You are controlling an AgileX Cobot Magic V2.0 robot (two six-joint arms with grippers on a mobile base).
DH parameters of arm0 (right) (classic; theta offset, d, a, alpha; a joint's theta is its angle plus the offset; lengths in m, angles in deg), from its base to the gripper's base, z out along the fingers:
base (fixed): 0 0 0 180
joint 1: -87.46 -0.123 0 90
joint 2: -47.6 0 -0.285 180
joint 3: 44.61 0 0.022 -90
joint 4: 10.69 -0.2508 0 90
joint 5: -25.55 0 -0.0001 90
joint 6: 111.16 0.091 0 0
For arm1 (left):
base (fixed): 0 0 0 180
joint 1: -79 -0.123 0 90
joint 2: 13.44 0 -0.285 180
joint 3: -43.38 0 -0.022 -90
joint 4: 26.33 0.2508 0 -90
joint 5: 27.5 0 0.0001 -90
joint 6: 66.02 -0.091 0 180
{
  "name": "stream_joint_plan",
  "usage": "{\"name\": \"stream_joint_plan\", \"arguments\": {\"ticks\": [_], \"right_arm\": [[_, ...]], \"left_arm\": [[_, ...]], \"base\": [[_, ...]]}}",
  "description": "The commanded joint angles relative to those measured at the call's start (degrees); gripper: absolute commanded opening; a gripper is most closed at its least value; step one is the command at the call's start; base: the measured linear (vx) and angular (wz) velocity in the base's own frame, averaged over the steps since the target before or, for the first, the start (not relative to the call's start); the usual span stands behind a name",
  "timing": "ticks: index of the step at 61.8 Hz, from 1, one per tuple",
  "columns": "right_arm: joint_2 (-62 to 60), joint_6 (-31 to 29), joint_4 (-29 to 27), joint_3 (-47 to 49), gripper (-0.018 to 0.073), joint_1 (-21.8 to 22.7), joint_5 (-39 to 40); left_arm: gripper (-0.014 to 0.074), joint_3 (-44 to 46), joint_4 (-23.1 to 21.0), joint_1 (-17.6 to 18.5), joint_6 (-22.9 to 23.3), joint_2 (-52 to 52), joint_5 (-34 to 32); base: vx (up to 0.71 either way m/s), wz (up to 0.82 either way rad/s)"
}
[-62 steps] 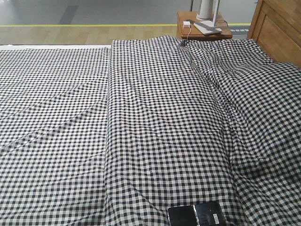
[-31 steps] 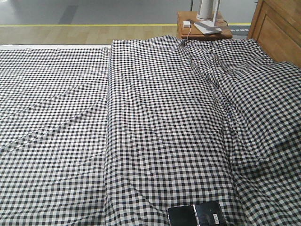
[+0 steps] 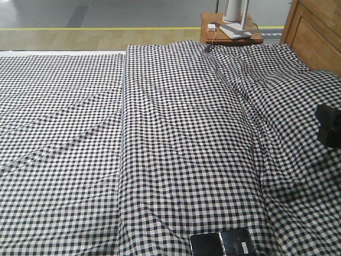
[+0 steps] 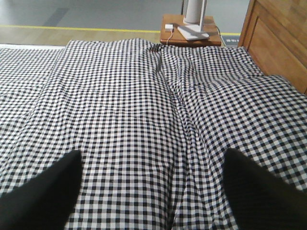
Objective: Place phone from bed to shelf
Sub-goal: 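Move the right gripper down toward the dark phone on the bed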
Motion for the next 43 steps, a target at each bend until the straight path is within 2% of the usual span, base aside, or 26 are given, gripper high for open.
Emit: {"name": "stream_joint_plan", "arguments": {"ticks": [1,4,21,30,43], "right_arm": [[-0.29,-0.04,-0.38,2.1,0.071,0.15,3.64],[-0.29,-0.04,-0.38,2.1,0.073,0.15,3.86],[-0.29,-0.04,-0.56,2.52,0.0707,0.15,2.88],[-0.09,0.06,-2.27,7.02,0.07,0.26,-5.11],[2.67,4.72,-2.72,16.81,0.0692,0.26,-14.06]], "left_arm": [[0.0001,-0.09,-0.55,-0.04,0.22,-0.28,-4.09],[0.0001,-0.09,-0.55,-0.04,0.22,-0.28,-4.09],[0.0001,-0.09,-0.55,-0.04,0.22,-0.28,-4.09],[0.0001,-0.09,-0.55,-0.04,0.22,-0.28,-4.09],[0.0001,-0.09,-0.55,-0.04,0.22,-0.28,-4.09]], "base": [[0.0,0.0],[0.0,0.0],[0.0,0.0],[0.0,0.0],[0.0,0.0]]}}
